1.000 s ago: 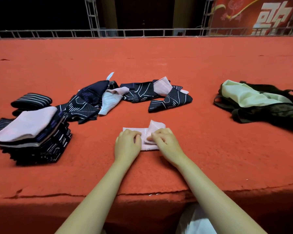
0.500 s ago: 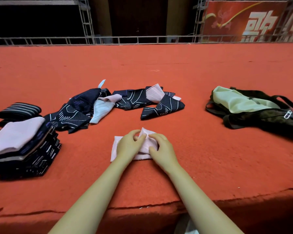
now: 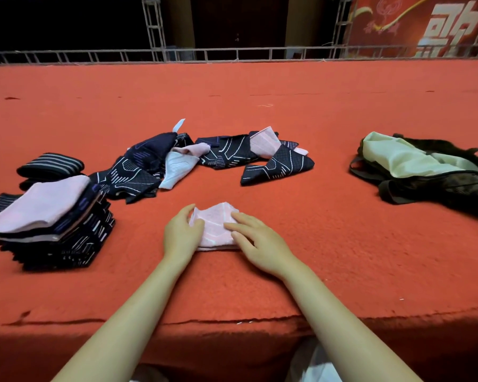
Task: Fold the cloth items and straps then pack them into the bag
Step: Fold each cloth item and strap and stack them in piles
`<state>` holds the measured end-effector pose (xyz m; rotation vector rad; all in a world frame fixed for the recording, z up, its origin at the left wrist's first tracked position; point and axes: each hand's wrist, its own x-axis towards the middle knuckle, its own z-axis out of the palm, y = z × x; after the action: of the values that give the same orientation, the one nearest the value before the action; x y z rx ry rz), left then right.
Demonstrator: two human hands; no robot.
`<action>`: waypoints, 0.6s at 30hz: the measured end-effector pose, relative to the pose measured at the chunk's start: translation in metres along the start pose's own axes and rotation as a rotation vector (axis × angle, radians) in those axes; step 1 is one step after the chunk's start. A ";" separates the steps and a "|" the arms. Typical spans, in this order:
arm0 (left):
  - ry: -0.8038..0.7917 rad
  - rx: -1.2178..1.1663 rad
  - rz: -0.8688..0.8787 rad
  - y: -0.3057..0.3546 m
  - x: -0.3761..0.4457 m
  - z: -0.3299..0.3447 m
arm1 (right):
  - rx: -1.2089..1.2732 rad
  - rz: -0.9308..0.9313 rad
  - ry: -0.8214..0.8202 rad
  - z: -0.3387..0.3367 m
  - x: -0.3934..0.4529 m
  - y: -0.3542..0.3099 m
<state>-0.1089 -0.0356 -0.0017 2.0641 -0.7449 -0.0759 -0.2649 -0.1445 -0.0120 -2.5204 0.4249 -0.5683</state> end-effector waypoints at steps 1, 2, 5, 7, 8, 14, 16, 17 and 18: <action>0.000 0.028 0.001 -0.003 -0.001 0.000 | -0.051 -0.007 -0.020 0.002 0.000 0.001; -0.007 0.067 0.016 -0.004 -0.001 0.001 | -0.083 0.002 -0.028 0.003 0.001 0.002; -0.035 0.180 0.070 -0.004 -0.003 0.003 | -0.096 0.048 0.036 0.005 0.001 0.001; -0.047 0.162 0.085 -0.005 -0.003 0.003 | -0.093 0.046 0.119 0.006 0.000 -0.001; -0.049 0.138 0.087 -0.006 -0.003 0.002 | -0.081 0.041 0.145 0.005 0.001 -0.002; -0.052 0.073 0.041 -0.005 -0.004 0.001 | 0.292 0.246 0.067 -0.005 0.045 0.003; -0.043 0.070 0.037 -0.004 -0.005 0.001 | 0.420 0.307 0.008 -0.010 0.060 0.006; -0.040 0.071 0.037 -0.004 -0.005 0.001 | 0.440 0.310 -0.024 -0.012 0.065 0.008; -0.039 0.072 0.035 -0.005 -0.004 0.001 | 0.448 0.309 -0.051 -0.014 0.068 0.010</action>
<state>-0.1105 -0.0322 -0.0068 2.1223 -0.8175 -0.0706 -0.2142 -0.1854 0.0147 -1.9902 0.5826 -0.4213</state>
